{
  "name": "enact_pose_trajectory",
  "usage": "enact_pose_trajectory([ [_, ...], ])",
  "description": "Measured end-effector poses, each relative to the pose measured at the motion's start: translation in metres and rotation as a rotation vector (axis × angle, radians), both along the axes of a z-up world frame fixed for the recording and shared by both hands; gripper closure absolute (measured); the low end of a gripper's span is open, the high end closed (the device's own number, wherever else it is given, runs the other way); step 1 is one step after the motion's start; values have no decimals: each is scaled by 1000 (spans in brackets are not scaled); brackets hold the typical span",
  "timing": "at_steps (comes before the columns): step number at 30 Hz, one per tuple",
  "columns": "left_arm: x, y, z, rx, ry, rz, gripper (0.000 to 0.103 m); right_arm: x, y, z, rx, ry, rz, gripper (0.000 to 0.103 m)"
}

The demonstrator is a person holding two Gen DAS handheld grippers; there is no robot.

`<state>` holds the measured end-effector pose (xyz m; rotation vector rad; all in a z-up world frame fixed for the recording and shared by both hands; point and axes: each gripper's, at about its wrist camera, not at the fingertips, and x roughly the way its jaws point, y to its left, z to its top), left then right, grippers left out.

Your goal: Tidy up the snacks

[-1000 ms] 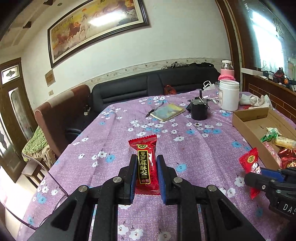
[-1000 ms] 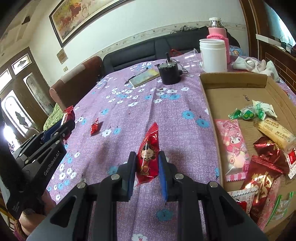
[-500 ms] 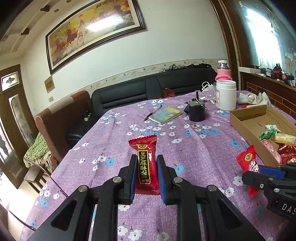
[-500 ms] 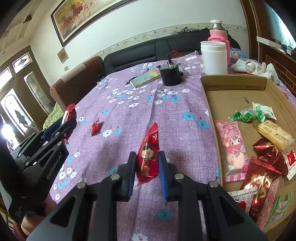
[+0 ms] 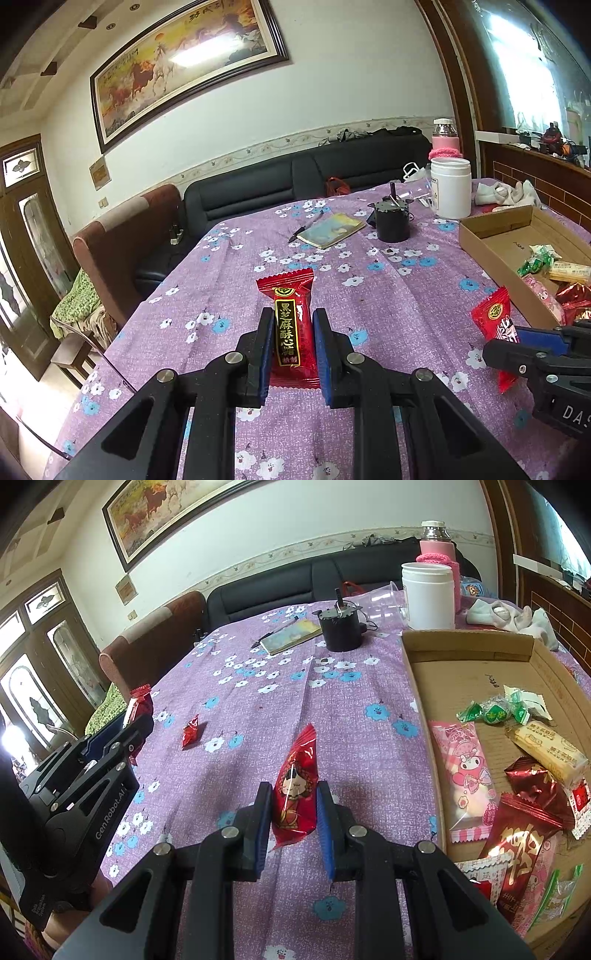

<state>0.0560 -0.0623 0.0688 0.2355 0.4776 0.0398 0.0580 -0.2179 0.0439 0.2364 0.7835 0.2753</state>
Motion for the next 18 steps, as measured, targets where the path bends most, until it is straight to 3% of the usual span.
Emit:
enact_pose_trajectory([
  [18,-1,2,2,-3,-3,-2,81,-1,2,2,-5,-3,-1,81],
])
